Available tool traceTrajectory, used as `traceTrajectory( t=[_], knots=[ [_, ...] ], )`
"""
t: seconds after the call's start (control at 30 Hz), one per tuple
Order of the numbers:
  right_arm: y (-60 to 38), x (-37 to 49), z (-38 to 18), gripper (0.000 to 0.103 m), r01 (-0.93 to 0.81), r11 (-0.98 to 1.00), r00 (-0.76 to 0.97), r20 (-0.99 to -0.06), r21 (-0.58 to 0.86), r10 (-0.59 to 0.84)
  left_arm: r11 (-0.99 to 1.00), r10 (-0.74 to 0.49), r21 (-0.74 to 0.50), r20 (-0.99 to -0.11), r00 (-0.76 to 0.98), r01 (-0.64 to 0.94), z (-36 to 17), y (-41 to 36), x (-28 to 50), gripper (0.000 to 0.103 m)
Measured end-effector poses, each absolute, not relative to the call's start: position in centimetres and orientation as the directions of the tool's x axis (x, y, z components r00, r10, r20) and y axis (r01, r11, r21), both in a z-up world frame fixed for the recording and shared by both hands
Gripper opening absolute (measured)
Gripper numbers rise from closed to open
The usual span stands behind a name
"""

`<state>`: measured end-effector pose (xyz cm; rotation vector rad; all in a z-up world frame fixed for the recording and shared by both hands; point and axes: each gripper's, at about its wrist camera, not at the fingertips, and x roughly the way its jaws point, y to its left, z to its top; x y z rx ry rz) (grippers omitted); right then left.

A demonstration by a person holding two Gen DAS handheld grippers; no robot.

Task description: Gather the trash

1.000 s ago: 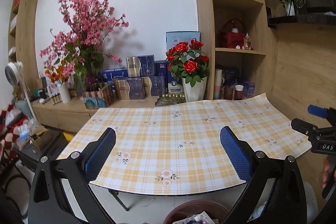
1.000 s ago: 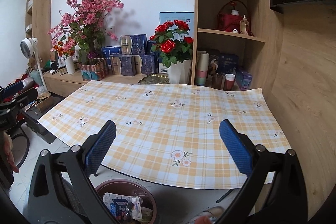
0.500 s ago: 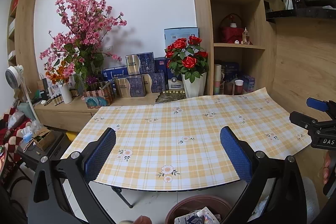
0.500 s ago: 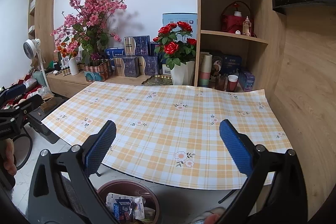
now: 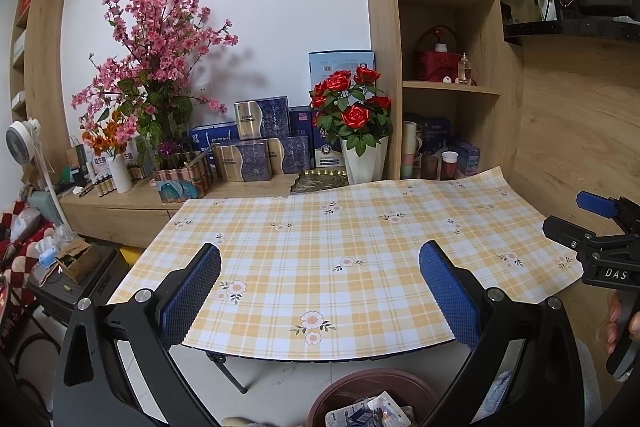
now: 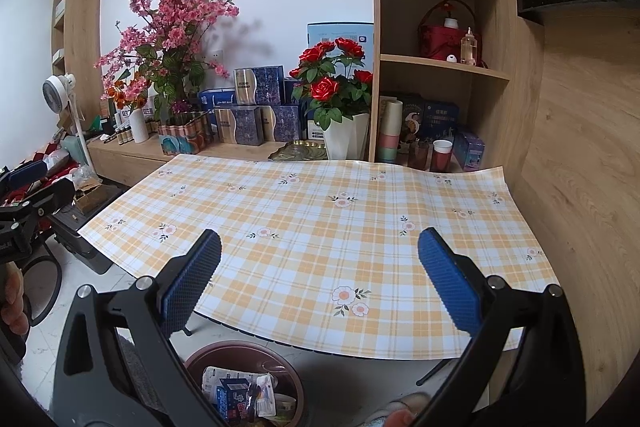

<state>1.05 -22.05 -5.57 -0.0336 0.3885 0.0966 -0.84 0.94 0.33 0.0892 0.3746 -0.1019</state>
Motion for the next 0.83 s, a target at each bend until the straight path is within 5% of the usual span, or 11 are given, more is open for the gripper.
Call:
traceTrajectory(
  t=[0.83],
  knots=[
    [-21.99,1.10,-5.73,0.097,-0.098,0.995,0.920,-0.384,-0.021,0.083,0.993,-0.065,0.069,-0.390,0.919,0.100,0.04,1.58,-0.39,0.097]
  ],
)
